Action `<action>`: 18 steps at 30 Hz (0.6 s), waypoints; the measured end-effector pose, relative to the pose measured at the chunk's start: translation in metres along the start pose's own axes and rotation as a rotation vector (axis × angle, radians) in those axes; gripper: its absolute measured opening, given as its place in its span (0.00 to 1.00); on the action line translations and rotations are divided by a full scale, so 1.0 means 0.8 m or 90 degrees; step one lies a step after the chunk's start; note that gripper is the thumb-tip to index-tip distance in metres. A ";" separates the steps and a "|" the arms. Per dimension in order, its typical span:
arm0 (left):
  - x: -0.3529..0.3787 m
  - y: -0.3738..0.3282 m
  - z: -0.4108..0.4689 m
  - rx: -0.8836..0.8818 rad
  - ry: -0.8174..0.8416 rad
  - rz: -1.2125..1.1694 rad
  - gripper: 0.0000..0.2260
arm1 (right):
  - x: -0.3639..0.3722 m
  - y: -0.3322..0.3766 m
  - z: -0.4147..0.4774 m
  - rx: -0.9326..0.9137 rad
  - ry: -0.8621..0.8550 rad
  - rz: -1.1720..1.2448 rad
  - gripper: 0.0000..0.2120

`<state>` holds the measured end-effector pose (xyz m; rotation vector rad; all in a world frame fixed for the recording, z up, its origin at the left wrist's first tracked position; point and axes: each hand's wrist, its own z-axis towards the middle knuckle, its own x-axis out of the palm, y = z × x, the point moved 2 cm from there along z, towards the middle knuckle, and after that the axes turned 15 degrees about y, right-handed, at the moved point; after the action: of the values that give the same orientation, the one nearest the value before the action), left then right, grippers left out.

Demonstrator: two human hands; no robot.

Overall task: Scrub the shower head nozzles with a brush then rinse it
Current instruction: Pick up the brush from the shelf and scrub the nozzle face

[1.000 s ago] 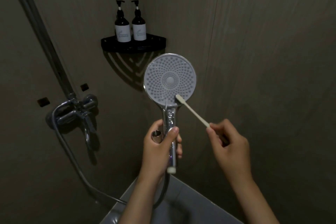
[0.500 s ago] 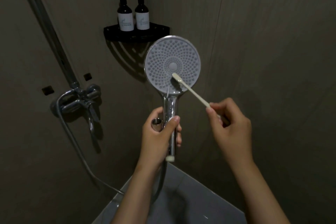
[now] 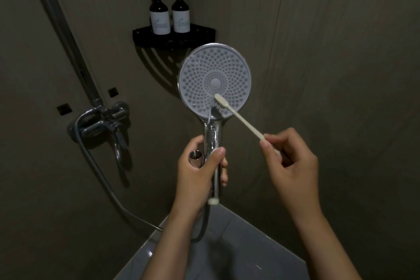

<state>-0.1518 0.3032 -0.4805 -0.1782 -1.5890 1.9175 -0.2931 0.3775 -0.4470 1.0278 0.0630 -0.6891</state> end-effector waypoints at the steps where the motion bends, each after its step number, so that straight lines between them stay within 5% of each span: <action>1: 0.000 0.000 -0.001 0.000 -0.001 0.000 0.07 | 0.000 0.002 0.003 -0.004 -0.012 -0.008 0.04; 12: -0.002 0.007 -0.005 -0.026 -0.003 -0.024 0.10 | 0.032 -0.007 -0.004 0.027 0.091 -0.048 0.05; 18: -0.004 0.006 -0.002 -0.024 -0.005 -0.027 0.08 | 0.026 0.002 0.002 0.006 0.046 -0.027 0.05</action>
<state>-0.1505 0.3029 -0.4866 -0.1517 -1.6216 1.8597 -0.2760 0.3664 -0.4520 1.0629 0.1455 -0.6913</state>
